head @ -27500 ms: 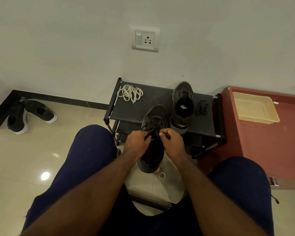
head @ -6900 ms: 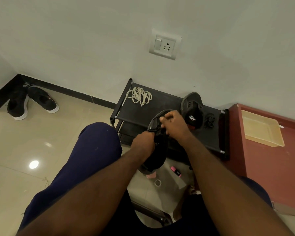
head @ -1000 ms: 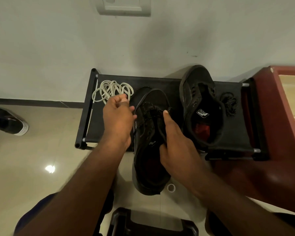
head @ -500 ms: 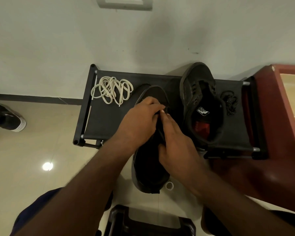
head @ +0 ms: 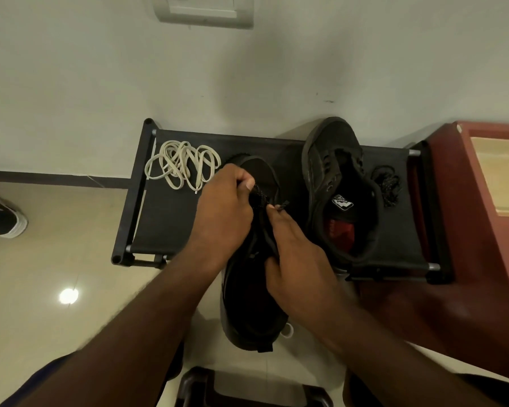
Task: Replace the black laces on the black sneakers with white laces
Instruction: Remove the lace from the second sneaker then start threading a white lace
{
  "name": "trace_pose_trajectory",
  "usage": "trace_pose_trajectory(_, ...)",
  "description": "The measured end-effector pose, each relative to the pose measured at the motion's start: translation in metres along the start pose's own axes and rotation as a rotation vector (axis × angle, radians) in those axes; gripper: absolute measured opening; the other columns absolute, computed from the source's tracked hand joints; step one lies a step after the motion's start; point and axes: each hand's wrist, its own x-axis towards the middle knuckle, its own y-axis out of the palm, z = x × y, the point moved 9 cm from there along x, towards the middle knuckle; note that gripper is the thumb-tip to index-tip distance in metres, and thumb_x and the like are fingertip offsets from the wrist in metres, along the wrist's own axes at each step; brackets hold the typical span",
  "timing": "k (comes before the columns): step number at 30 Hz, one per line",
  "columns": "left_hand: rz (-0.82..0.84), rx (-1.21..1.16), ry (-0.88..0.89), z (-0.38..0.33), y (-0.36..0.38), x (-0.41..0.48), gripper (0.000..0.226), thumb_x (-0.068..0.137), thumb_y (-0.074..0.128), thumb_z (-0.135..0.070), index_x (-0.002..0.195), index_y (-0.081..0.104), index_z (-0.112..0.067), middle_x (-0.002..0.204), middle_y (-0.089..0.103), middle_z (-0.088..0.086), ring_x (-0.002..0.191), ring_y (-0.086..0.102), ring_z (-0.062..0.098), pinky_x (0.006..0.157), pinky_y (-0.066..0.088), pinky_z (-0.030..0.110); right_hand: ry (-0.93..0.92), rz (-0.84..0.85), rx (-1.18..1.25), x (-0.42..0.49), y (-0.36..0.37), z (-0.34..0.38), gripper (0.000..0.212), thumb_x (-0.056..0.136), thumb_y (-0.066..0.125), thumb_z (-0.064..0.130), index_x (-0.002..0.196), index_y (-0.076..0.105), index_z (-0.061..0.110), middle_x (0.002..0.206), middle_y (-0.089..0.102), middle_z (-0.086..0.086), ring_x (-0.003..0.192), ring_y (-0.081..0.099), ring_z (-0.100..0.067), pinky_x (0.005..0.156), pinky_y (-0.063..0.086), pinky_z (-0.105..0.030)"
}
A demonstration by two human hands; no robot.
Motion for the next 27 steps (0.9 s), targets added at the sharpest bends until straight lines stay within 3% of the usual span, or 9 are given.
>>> trace_pose_trajectory(4,0.173,0.131,0.188,-0.011,0.015,-0.002,0.024,0.096,0.058,-0.016,0.118,0.064,-0.02,0.109,0.06,-0.005,0.1,0.058,0.008,0.09,0.048,0.024,-0.007,-0.018,-0.002,-0.001,0.002,0.0,0.075,0.095,0.051,0.012,0.16,0.013,0.021,0.166,0.017,0.0,0.146,0.033,-0.016,0.118,0.024,-0.023)
trace_pose_trajectory(8,0.213,0.268,0.253,-0.01,0.02,-0.003,0.016,0.095,0.06,-0.018,0.104,0.073,-0.017,0.103,0.061,-0.001,0.094,0.059,0.014,0.087,0.051,0.034,-0.011,-0.035,0.032,-0.002,0.0,0.002,0.076,0.094,0.051,0.011,0.159,0.014,0.022,0.165,0.021,0.001,0.142,0.04,-0.018,0.118,0.033,-0.03)
trace_pose_trajectory(10,0.171,0.235,0.233,-0.013,0.016,-0.003,0.014,0.094,0.06,-0.017,0.099,0.073,-0.018,0.096,0.064,-0.004,0.089,0.06,0.01,0.083,0.051,0.029,-0.014,-0.036,0.023,-0.002,-0.001,0.003,0.076,0.094,0.05,0.012,0.159,0.013,0.022,0.166,0.019,0.0,0.142,0.04,-0.018,0.117,0.033,-0.028)
trace_pose_trajectory(13,-0.032,-0.144,-0.082,0.004,-0.003,-0.002,0.011,0.097,0.058,-0.018,0.099,0.069,-0.018,0.077,0.063,-0.009,0.065,0.058,-0.001,0.061,0.045,0.013,-0.011,-0.008,-0.011,-0.002,-0.001,0.004,0.077,0.095,0.049,0.014,0.16,0.009,0.022,0.168,0.01,0.0,0.145,0.035,-0.018,0.117,0.028,-0.026)
trace_pose_trajectory(16,-0.286,-0.652,-0.45,0.036,-0.019,-0.006,0.015,0.099,0.056,-0.017,0.111,0.064,-0.011,0.08,0.061,-0.001,0.053,0.051,0.002,0.047,0.041,0.014,-0.01,0.007,-0.039,-0.003,0.0,0.006,0.078,0.096,0.05,0.016,0.16,0.006,0.025,0.168,0.005,0.002,0.145,0.035,-0.017,0.116,0.028,-0.025)
trace_pose_trajectory(18,-0.318,-0.567,-0.388,0.032,-0.027,-0.002,0.019,0.098,0.058,-0.016,0.117,0.058,-0.016,0.1,0.062,0.0,0.065,0.057,0.005,0.052,0.047,0.015,0.001,0.008,-0.04,-0.003,0.0,0.005,0.078,0.097,0.05,0.017,0.16,0.004,0.026,0.168,0.003,0.004,0.144,0.036,-0.016,0.115,0.029,-0.025)
trace_pose_trajectory(21,-0.254,-0.205,-0.029,-0.004,-0.035,0.0,0.045,0.092,0.064,-0.012,0.131,0.049,-0.027,0.122,0.052,-0.007,0.077,0.055,0.006,0.069,0.052,0.019,0.005,0.002,-0.028,-0.002,0.0,0.004,0.079,0.097,0.05,0.016,0.16,0.004,0.025,0.168,0.003,0.003,0.143,0.037,-0.017,0.115,0.03,-0.025)
trace_pose_trajectory(25,-0.023,0.197,0.245,-0.032,-0.01,-0.004,0.02,0.092,0.062,-0.011,0.108,0.07,-0.021,0.107,0.052,-0.01,0.079,0.053,0.001,0.076,0.046,0.011,0.002,-0.02,-0.024,-0.002,0.001,0.005,0.082,0.095,0.052,0.016,0.16,0.003,0.019,0.168,0.009,-0.001,0.139,0.043,-0.02,0.109,0.037,-0.027)
trace_pose_trajectory(27,0.107,0.297,0.258,-0.027,0.005,-0.004,0.017,0.093,0.061,-0.014,0.1,0.073,-0.022,0.101,0.054,-0.008,0.087,0.057,0.007,0.082,0.052,0.029,0.002,-0.031,-0.019,-0.002,0.0,0.005,0.082,0.095,0.053,0.016,0.16,0.003,0.018,0.167,0.011,-0.002,0.136,0.046,-0.021,0.106,0.039,-0.027)
